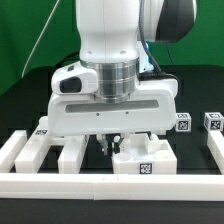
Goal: Assemble chair
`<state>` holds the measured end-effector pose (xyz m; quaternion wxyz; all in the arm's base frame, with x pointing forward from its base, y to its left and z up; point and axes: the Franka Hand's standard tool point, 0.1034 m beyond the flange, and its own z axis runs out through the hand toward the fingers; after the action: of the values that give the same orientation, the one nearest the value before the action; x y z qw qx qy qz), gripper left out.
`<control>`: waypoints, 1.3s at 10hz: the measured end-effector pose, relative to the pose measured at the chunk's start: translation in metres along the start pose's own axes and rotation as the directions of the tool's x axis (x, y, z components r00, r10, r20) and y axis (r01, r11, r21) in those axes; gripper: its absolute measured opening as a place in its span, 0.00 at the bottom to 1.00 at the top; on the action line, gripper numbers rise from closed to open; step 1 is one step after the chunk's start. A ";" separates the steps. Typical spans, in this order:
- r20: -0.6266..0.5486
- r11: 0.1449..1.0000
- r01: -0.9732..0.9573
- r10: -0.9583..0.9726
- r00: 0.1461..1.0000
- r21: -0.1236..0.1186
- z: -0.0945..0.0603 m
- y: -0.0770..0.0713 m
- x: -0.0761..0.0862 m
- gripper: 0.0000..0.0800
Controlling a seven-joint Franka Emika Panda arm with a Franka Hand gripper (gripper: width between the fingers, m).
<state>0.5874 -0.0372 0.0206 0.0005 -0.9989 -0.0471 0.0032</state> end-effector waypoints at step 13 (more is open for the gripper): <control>-0.043 0.996 -0.093 0.093 0.995 0.005 -0.003 -0.072 0.042 0.04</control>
Offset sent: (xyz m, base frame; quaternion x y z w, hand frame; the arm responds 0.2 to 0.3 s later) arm 0.0412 0.0378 0.0066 -0.0045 0.0008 0.0321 0.9995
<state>0.6223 0.0387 0.0238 0.0030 -0.9998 -0.0005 -0.0184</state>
